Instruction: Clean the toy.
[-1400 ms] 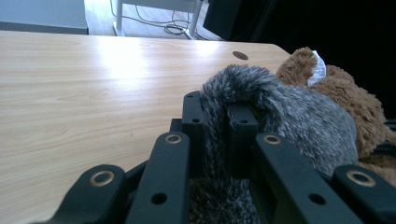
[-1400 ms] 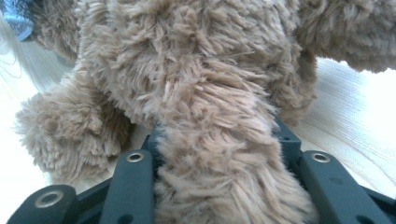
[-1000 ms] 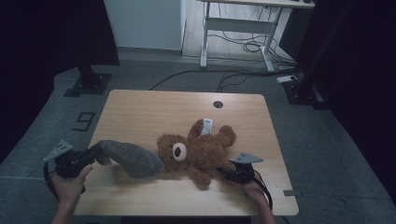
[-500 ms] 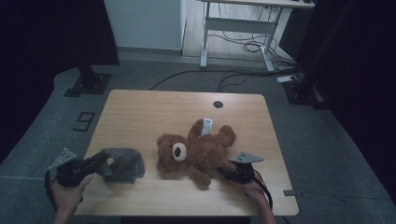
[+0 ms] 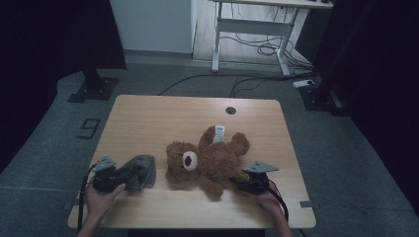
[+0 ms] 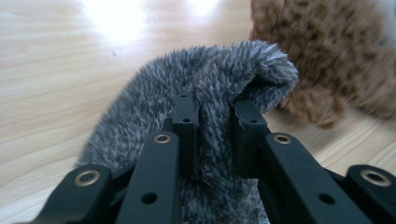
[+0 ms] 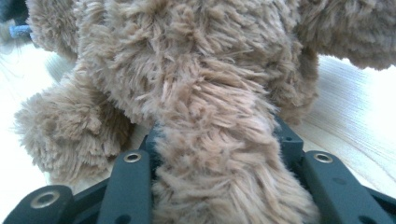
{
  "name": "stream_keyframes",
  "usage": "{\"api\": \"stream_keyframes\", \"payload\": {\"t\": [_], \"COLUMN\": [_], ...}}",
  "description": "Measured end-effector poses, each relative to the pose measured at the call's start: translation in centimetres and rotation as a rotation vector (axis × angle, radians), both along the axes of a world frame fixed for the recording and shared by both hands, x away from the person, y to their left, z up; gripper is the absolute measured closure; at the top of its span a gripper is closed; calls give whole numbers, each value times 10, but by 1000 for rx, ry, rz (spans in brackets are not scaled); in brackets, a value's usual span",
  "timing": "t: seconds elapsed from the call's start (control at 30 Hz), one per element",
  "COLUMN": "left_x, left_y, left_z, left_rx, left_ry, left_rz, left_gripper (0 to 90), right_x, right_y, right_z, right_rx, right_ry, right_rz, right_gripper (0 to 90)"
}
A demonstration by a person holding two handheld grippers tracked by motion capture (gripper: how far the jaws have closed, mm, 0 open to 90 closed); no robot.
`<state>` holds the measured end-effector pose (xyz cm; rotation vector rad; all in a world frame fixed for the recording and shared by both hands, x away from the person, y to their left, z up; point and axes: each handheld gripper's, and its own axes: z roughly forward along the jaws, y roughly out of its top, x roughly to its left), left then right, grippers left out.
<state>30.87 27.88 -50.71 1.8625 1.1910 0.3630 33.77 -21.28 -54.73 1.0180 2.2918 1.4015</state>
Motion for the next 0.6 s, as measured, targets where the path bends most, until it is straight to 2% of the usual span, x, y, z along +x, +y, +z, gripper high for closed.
{"api": "stream_keyframes", "payload": {"t": [0.13, 0.27, 0.37, 0.43, 0.6], "left_x": [5, 7, 5, 3, -2], "left_y": [-13, -20, -22, -24, -22], "left_z": [-11, -22, -27, -30, -31], "left_rx": [48, 57, 86, 123, 141], "left_ry": [33, 54, 54, 43, 39], "left_rz": [-23, -24, -27, -29, -27], "left_gripper": [711, 690, 688, 697, 710], "right_x": [0, 0, 0, 0, 0], "right_y": [0, 0, 0, 0, 0], "right_z": [0, 0, 0, 0, 0], "right_rx": [-1, -3, -3, -3, -3], "right_ry": [1, 0, 0, 1, 1], "right_rz": [2, 3, 3, 2, 2], "right_gripper": [540, 539, 539, 538, 536]}}
